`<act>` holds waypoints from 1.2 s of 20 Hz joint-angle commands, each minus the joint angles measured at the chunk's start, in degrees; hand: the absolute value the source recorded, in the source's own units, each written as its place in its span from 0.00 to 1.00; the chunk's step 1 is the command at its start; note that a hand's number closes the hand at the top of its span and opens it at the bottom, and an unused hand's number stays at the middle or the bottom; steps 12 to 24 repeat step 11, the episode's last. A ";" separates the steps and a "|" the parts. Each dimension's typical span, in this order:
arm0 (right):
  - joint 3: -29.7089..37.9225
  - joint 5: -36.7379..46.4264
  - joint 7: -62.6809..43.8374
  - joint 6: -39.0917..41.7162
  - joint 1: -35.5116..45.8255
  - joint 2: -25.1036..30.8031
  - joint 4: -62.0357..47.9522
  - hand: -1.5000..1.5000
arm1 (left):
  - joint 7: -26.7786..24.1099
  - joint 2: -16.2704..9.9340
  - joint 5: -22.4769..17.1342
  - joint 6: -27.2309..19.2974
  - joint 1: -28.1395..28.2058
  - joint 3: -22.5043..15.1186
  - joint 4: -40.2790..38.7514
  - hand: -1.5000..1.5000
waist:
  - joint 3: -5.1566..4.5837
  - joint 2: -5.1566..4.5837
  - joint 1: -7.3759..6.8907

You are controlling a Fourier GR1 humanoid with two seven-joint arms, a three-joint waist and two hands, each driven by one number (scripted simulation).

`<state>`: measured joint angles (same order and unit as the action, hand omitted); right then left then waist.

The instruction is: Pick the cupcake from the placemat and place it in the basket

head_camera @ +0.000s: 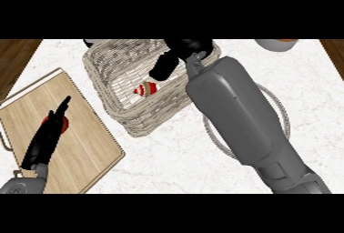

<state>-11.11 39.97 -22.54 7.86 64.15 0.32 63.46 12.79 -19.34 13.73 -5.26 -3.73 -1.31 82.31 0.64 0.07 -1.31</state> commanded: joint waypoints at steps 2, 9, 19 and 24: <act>-1.55 -3.76 0.42 -12.68 -0.54 -0.30 -2.29 0.00 | -0.29 1.98 -0.11 0.72 -0.20 -0.49 -5.41 0.50 | -0.70 -0.51 -0.24; 9.40 -5.99 -1.54 -18.91 0.27 -0.16 -6.86 0.00 | 2.06 0.22 -1.84 3.75 0.95 1.09 -2.46 0.50 | -0.65 -0.38 0.43; 11.60 -6.77 -5.68 -17.20 0.08 2.50 -5.41 0.00 | 0.08 -0.34 -2.55 3.68 3.09 2.52 -2.41 0.50 | -0.67 -0.10 0.86; 11.60 -6.77 -5.68 -17.20 0.08 2.50 -5.41 0.00 | 0.08 -0.34 -2.55 3.68 3.09 2.52 -2.41 0.50 | -0.67 -0.10 0.86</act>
